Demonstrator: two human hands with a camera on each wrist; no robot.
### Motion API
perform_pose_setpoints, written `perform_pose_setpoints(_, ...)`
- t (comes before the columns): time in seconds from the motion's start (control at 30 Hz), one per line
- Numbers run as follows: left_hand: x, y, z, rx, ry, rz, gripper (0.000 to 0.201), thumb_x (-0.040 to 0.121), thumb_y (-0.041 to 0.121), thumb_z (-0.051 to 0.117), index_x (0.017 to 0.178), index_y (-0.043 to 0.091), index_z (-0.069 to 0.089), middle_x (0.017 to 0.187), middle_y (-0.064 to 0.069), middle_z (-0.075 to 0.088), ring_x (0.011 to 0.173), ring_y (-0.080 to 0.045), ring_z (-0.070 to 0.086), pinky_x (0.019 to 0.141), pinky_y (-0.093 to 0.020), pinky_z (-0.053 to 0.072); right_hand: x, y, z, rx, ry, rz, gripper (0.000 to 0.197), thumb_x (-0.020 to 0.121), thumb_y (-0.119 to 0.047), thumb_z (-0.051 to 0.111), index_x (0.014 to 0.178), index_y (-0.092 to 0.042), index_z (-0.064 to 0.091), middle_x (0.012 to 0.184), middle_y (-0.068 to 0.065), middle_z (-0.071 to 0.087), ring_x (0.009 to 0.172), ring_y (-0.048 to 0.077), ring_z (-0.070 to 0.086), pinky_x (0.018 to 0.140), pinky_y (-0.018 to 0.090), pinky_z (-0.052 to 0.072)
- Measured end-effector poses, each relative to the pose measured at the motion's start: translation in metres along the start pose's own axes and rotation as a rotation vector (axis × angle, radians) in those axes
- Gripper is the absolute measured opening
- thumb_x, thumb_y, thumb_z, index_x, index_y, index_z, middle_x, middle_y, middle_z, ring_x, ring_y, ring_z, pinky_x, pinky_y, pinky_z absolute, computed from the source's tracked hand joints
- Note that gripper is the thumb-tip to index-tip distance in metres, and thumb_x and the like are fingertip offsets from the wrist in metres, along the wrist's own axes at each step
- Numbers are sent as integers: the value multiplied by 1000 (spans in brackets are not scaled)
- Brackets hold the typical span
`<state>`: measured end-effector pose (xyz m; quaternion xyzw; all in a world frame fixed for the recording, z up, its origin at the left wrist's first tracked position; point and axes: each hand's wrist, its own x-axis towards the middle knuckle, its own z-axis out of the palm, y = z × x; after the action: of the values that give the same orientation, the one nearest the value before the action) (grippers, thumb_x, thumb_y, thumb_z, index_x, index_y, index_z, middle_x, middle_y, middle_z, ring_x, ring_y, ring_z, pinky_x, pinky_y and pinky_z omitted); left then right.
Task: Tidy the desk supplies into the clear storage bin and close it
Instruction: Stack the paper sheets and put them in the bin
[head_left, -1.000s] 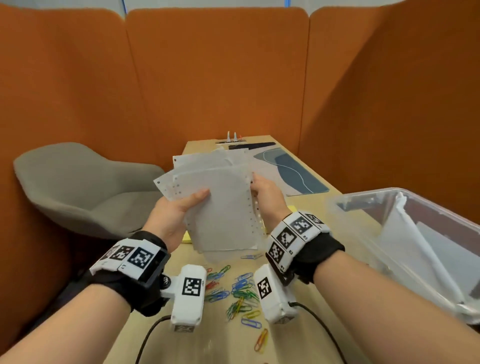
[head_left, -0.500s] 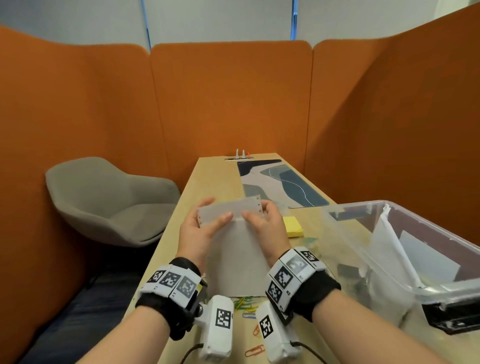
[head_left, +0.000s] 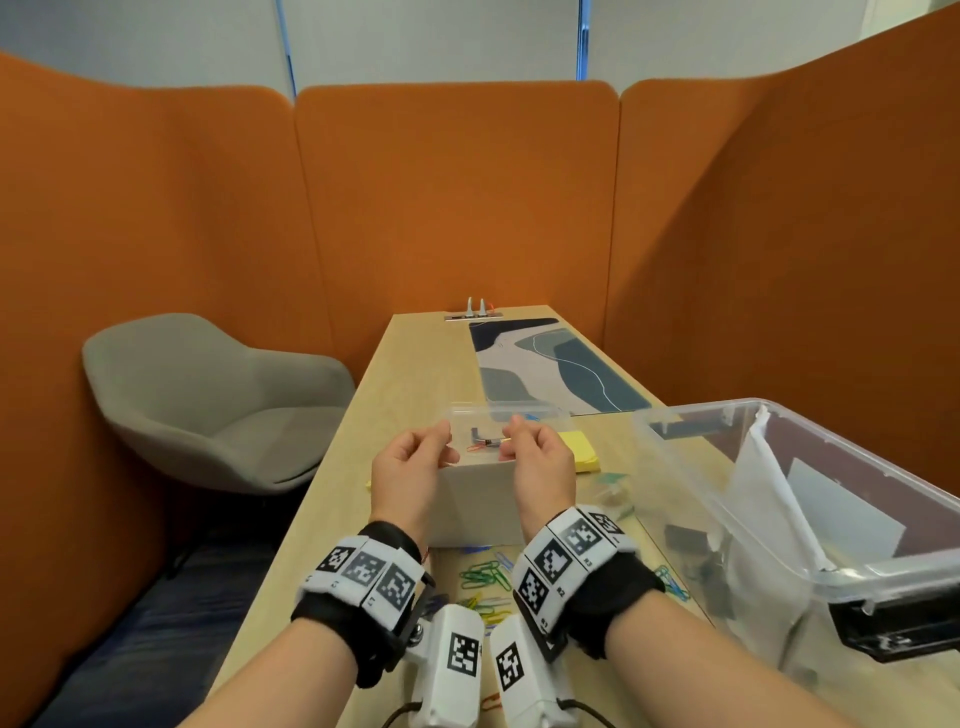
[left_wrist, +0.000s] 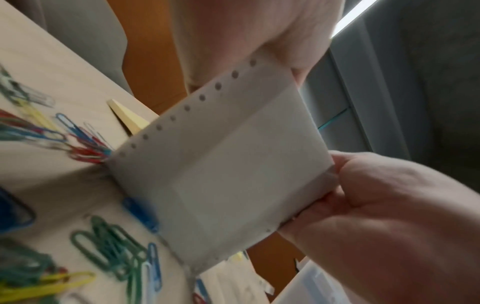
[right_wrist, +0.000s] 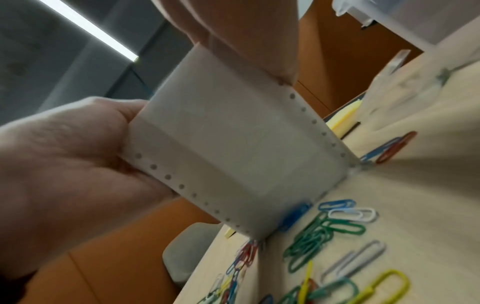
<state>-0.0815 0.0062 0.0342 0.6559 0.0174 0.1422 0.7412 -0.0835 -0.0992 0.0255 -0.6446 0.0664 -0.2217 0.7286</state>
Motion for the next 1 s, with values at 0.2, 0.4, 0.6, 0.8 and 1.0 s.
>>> perform_pose_setpoints(0.2, 7, 0, 4, 187, 112, 144, 52, 91, 45, 50, 50, 13, 52, 43, 2, 46, 38, -2, 43, 53, -25, 34, 1, -2, 3, -12, -67, 7, 29, 96, -38, 43, 86, -16, 59, 72, -4, 56, 72, 11, 56, 66, 19, 42)
perform_pose_setpoints(0.4, 31, 14, 0, 98, 304, 118, 52, 88, 51, 51, 54, 12, 53, 52, -3, 51, 51, -15, 46, 56, -27, 38, -1, -13, -11, 41, -366, -27, 46, 68, -32, 80, 103, -15, 57, 93, 6, 59, 88, 17, 56, 81, 26, 50)
perform_pose_setpoints(0.6, 44, 26, -4, -16, 398, 57, 50, 89, 54, 47, 60, 14, 50, 53, -5, 47, 48, -18, 43, 49, -27, 36, -5, -13, -31, -304, -641, -43, 80, 50, -42, 85, 122, -27, 51, 108, -8, 59, 94, 10, 59, 78, 21, 49)
perform_pose_setpoints(0.8, 38, 10, -4, -57, 429, -80, 51, 88, 56, 48, 75, 8, 59, 62, -6, 53, 51, -19, 45, 49, -28, 37, -10, -12, -46, -418, -883, 76, 85, 65, -33, 78, 140, -27, 38, 130, -12, 50, 116, 4, 49, 88, 14, 39)
perform_pose_setpoints(1.0, 37, 7, -7, -76, 427, -154, 52, 90, 55, 45, 93, 6, 62, 83, -13, 61, 54, -17, 47, 49, -23, 35, -5, -1, -60, -792, -944, 15, 74, 71, -17, 70, 140, -24, 41, 141, -9, 47, 131, 7, 41, 106, 24, 31)
